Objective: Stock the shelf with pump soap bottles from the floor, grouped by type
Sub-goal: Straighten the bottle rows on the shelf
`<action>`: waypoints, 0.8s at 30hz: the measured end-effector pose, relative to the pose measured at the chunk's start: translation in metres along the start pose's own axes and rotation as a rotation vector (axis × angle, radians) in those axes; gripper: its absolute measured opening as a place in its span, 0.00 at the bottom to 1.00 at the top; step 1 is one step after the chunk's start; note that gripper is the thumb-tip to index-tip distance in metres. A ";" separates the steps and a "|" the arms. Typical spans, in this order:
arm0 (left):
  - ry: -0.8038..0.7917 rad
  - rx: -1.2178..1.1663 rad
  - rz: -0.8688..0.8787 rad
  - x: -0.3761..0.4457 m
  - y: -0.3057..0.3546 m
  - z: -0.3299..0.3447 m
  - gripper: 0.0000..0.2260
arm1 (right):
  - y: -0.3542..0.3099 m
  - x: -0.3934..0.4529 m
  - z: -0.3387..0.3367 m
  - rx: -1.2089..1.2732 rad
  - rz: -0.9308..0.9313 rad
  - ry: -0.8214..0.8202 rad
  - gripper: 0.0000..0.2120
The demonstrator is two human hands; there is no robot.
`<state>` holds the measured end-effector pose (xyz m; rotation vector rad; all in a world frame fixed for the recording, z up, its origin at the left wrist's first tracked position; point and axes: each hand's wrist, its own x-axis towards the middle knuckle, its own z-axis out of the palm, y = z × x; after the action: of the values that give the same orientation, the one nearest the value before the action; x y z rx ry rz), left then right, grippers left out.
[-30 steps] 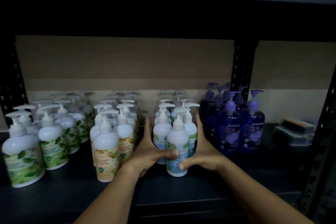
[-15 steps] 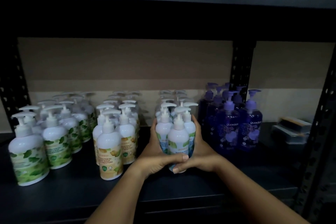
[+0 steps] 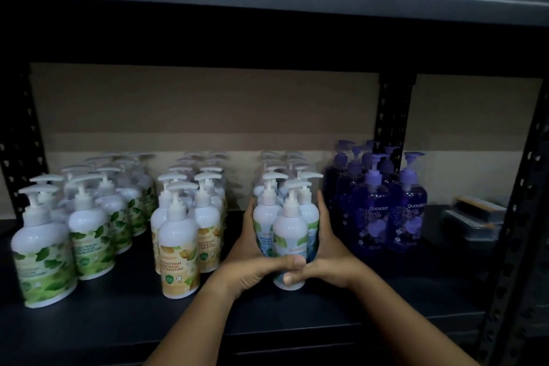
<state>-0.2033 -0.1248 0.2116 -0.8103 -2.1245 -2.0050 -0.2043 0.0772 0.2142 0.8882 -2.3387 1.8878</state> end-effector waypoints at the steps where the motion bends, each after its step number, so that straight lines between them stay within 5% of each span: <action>1: 0.005 -0.008 -0.004 0.001 0.000 0.000 0.59 | 0.001 0.001 -0.002 -0.002 0.003 0.004 0.75; 8: -0.028 -0.022 0.020 0.002 0.003 0.005 0.54 | -0.003 0.002 -0.003 -0.080 -0.050 -0.048 0.64; 15: -0.043 -0.023 0.022 0.004 0.001 0.002 0.56 | 0.000 0.004 -0.006 -0.101 -0.039 -0.034 0.63; 21: 0.004 -0.045 -0.044 0.004 0.000 0.001 0.64 | 0.003 0.001 -0.005 -0.060 0.032 -0.028 0.75; 24: 0.003 -0.066 -0.029 0.003 0.001 0.001 0.56 | -0.001 -0.002 -0.002 -0.085 0.021 -0.042 0.76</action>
<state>-0.2053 -0.1227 0.2143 -0.7898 -2.0908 -2.0992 -0.2027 0.0795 0.2145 0.9079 -2.4411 1.7791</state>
